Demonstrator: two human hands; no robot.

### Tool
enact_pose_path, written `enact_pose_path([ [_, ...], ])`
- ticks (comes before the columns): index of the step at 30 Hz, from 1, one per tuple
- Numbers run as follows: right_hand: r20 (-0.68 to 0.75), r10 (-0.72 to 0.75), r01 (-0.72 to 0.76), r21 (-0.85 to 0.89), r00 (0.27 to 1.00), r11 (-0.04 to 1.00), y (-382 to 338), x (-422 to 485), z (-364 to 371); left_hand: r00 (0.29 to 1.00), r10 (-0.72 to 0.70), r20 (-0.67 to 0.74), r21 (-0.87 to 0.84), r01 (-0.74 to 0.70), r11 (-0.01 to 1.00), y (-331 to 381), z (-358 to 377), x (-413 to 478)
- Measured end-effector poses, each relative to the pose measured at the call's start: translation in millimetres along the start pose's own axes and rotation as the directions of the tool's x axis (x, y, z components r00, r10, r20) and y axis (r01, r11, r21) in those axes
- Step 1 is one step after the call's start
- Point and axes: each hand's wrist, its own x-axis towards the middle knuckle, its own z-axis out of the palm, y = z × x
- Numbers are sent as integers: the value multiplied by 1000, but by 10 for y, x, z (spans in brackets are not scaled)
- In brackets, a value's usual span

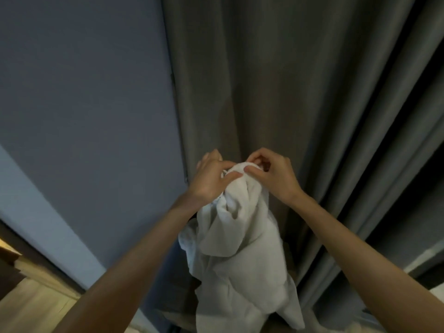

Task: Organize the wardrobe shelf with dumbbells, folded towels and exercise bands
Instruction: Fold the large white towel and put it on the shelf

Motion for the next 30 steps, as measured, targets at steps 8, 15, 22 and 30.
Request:
enact_pose_path([
  [8, 105, 303, -289, -129, 947, 949, 425, -609, 345, 977, -133, -169, -139, 110, 984, -33, 66, 51],
  [15, 97, 345, -316, -234, 933, 920, 644, -712, 383, 954, -144, -263, -129, 113, 985, 10, 16, 11],
  [22, -225, 50, -134, -375, 973, 917, 286, -95, -369, 956, -202, -214, 171, 241, 955, -334, -134, -61],
  [30, 80, 4, 30, -416, 997, 909, -127, 223, -433, 941, -337, 24, -266, 331, 905, -85, -374, 89],
])
